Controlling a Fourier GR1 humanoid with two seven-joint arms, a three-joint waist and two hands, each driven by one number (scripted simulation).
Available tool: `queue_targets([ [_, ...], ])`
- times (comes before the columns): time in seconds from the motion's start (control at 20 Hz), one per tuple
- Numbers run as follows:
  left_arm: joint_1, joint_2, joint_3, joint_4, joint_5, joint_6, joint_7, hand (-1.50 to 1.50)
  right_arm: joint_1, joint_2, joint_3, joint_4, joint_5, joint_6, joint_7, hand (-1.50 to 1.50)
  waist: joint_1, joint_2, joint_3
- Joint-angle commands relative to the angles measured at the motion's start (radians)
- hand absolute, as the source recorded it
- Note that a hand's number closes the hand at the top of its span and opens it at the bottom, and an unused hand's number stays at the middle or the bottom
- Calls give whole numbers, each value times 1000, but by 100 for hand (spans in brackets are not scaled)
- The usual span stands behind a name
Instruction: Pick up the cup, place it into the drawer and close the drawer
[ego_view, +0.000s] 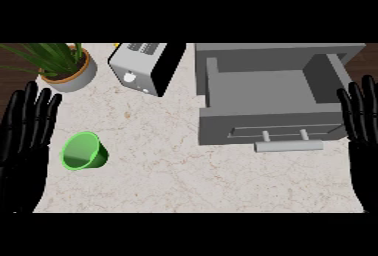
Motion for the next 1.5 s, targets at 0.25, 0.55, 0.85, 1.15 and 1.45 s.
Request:
queue_targets([
  [0.25, -83, -37, 118, 98, -115, 164, -7, -150, 9, 17, 71, 18, -4, 44, -3, -150, 36, -1, -4],
  [0.55, -92, -107, 125, 137, 55, 203, 37, -150, -20, 1, 4, 39, -169, 109, 55, -150, 37, -3, -4],
  [0.85, -121, -68, 155, 215, 61, 195, -9, -150, -35, 27, 29, 23, -115, 75, 101, -150, 36, -3, -4],
  [1.15, -150, -109, 100, 327, 33, 252, -80, -150, -119, 50, 71, 11, -73, 31, 179, -150, 35, -2, -5],
  [1.45, -119, -64, 151, 281, 90, 226, -28, -150, -97, 25, -6, 100, -121, 93, 58, -150, 37, -3, -4],
])
